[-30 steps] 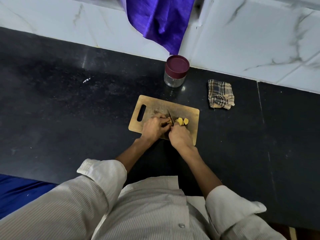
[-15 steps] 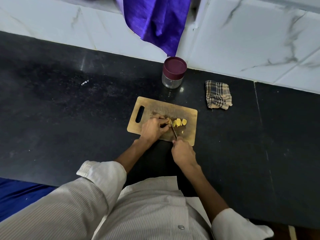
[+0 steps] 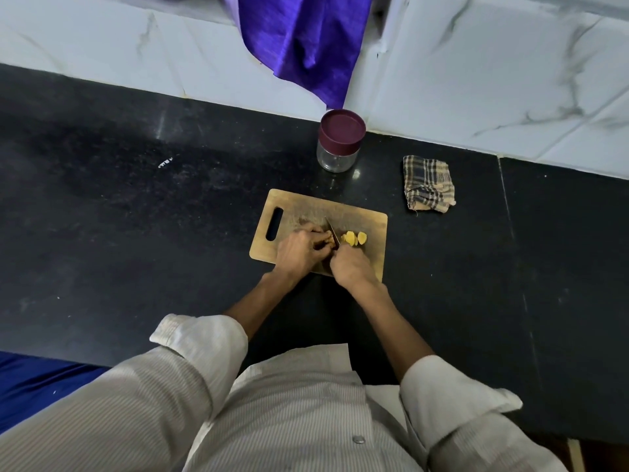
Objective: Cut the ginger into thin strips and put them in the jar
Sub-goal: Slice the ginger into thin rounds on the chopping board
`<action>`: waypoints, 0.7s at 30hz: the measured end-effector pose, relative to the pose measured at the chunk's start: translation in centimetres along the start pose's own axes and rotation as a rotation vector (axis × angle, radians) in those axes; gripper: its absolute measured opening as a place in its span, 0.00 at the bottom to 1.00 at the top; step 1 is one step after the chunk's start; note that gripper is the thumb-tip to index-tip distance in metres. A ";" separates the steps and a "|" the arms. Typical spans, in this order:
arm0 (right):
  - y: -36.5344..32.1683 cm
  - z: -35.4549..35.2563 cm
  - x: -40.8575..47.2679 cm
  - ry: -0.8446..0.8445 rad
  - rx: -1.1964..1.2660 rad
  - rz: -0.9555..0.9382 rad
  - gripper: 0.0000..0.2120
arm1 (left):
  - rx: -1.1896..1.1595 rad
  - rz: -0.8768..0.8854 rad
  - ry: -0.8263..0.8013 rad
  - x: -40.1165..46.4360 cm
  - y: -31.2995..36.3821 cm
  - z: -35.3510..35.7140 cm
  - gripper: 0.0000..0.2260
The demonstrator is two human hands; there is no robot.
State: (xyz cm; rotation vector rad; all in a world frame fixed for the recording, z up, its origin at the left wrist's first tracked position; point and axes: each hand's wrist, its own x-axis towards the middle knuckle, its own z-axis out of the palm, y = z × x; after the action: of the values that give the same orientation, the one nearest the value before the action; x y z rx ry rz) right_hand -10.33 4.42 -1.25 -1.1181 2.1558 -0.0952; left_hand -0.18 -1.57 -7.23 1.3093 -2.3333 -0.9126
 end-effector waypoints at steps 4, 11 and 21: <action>1.0 0.4 -0.7 0.005 -0.021 0.017 0.13 | -0.030 -0.002 -0.040 -0.4 0.4 0.3 0.13; 1.8 1.2 -1.4 0.029 -0.027 0.018 0.13 | 0.029 0.002 -0.029 -1.3 1.0 0.6 0.14; 5.0 2.2 -3.6 -0.077 0.117 0.073 0.12 | 0.008 0.002 0.007 -1.4 0.5 0.6 0.15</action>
State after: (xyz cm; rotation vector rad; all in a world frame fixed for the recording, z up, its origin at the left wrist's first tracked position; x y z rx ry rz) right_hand -11.09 10.74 -2.73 -0.9603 2.0921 -0.1405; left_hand -0.12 0.01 -7.34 1.3115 -2.3349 -0.8975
